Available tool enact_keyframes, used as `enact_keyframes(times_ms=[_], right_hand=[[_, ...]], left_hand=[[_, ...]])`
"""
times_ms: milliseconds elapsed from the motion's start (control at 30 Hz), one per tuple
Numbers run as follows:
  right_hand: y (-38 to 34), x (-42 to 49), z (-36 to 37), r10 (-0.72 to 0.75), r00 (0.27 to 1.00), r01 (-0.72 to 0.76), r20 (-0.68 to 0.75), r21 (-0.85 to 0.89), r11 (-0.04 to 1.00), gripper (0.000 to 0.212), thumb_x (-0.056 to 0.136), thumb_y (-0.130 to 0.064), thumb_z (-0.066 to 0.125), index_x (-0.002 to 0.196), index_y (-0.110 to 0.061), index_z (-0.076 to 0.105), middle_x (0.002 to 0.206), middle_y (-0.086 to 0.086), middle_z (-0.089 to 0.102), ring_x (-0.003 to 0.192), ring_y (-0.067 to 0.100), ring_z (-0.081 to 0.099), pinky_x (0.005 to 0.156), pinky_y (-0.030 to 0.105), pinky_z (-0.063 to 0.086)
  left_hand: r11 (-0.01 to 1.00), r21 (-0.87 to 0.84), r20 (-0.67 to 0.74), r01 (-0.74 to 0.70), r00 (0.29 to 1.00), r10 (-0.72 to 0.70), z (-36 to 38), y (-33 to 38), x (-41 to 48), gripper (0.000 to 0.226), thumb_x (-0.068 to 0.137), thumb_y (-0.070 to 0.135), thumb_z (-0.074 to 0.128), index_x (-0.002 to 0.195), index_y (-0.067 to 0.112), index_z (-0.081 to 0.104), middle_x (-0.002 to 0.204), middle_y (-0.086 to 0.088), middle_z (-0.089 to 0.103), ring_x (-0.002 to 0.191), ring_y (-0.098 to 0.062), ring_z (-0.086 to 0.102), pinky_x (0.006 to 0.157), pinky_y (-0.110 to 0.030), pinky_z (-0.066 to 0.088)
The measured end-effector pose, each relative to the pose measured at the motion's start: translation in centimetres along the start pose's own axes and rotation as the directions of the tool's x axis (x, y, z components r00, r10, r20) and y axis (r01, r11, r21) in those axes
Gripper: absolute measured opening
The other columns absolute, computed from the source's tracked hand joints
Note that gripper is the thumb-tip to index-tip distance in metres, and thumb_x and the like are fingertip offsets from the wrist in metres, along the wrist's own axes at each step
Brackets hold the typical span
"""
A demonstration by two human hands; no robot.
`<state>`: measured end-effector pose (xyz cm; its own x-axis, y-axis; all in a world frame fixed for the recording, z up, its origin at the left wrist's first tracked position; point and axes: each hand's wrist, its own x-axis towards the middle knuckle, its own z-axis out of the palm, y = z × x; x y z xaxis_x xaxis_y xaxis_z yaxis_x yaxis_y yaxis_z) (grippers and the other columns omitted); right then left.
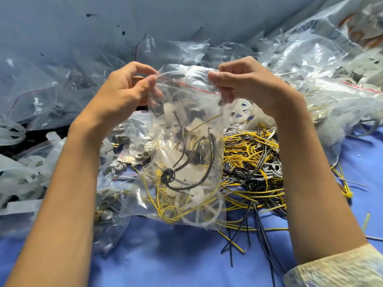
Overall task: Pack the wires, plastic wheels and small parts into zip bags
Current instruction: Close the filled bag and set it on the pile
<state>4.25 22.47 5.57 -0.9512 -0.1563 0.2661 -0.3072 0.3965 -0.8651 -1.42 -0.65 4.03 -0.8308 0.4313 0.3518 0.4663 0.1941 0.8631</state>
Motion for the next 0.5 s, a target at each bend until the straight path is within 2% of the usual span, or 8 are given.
enact_keyframes(times_ms=[67,167,267,333,367,433,500], right_hand=[[0.0,0.0,-0.3,0.004,1.0,-0.003,-0.014,0.018,1.0,0.028,0.092,-0.02,0.057,0.067,-0.01,0.05,0.056,-0.005,0.048,0.054,0.008,0.049,0.067,0.027,0.053],[0.4,0.1,-0.4,0.023,0.998,-0.022,-0.056,0.012,1.0,0.022,0.091,-0.021,0.059,0.075,-0.006,0.056,0.066,-0.003,0.057,0.057,0.005,0.056,0.067,0.028,0.055],[0.7,0.3,-0.5,0.029,0.99,-0.031,-0.136,-0.015,0.999,0.021,0.091,-0.022,0.06,0.077,-0.008,0.057,0.068,-0.008,0.058,0.06,-0.003,0.058,0.061,0.02,0.052],[1.0,0.4,-1.0,0.053,0.985,-0.056,-0.164,-0.019,0.998,0.015,0.091,-0.022,0.061,0.081,-0.012,0.058,0.074,-0.007,0.059,0.067,-0.002,0.06,0.065,0.021,0.055],[1.3,0.3,-1.3,0.085,0.985,-0.093,-0.15,-0.044,0.995,0.013,0.091,-0.024,0.061,0.088,-0.011,0.06,0.08,-0.004,0.059,0.073,0.002,0.061,0.07,0.024,0.057],[1.9,0.1,-1.9,0.202,0.976,-0.211,-0.086,-0.118,0.97,0.024,0.091,-0.03,0.06,0.099,-0.009,0.062,0.088,0.0,0.06,0.078,0.008,0.063,0.074,0.024,0.058],[2.3,-0.3,-2.0,0.29,0.956,-0.292,-0.03,-0.128,0.948,0.025,0.088,-0.035,0.06,0.093,-0.011,0.066,0.084,0.003,0.068,0.073,0.01,0.067,0.072,0.021,0.058]], left_hand=[[1.0,0.021,-0.042,-0.016,0.999,0.017,-0.1,-0.1,0.0,0.01,0.096,0.008,0.053,0.095,0.017,0.056,0.069,0.005,0.067,0.058,-0.003,0.058,0.062,-0.013,0.049],[0.997,0.079,-0.115,-0.018,0.993,0.027,-0.1,-0.1,0.0,0.021,0.094,0.002,0.055,0.087,0.022,0.055,0.075,-0.002,0.062,0.06,0.002,0.058,0.061,-0.009,0.046],[0.996,0.09,-0.185,0.003,0.983,0.014,-0.3,-0.3,0.2,0.018,0.093,0.001,0.056,0.094,0.02,0.055,0.078,0.001,0.062,0.061,0.005,0.06,0.06,-0.007,0.046],[0.996,0.08,-0.203,0.035,0.979,-0.018,-0.4,-0.7,0.2,0.016,0.093,0.005,0.058,0.105,0.014,0.055,0.083,0.002,0.063,0.064,0.007,0.063,0.063,-0.008,0.048],[0.997,0.063,-0.204,0.051,0.978,-0.037,-0.4,-0.8,0.2,0.016,0.092,0.007,0.059,0.107,0.013,0.055,0.083,0.001,0.063,0.065,0.007,0.063,0.063,-0.008,0.048],[0.995,0.012,-0.192,0.096,0.977,-0.092,-0.5,-0.9,0.2,0.009,0.092,0.011,0.059,0.101,0.014,0.057,0.084,0.001,0.064,0.065,0.006,0.064,0.062,-0.008,0.048],[0.985,-0.041,-0.169,0.167,0.971,-0.171,-0.3,-0.7,0.3,0.002,0.093,0.017,0.058,0.092,0.019,0.059,0.083,0.003,0.066,0.065,0.003,0.062,0.062,-0.008,0.05]])
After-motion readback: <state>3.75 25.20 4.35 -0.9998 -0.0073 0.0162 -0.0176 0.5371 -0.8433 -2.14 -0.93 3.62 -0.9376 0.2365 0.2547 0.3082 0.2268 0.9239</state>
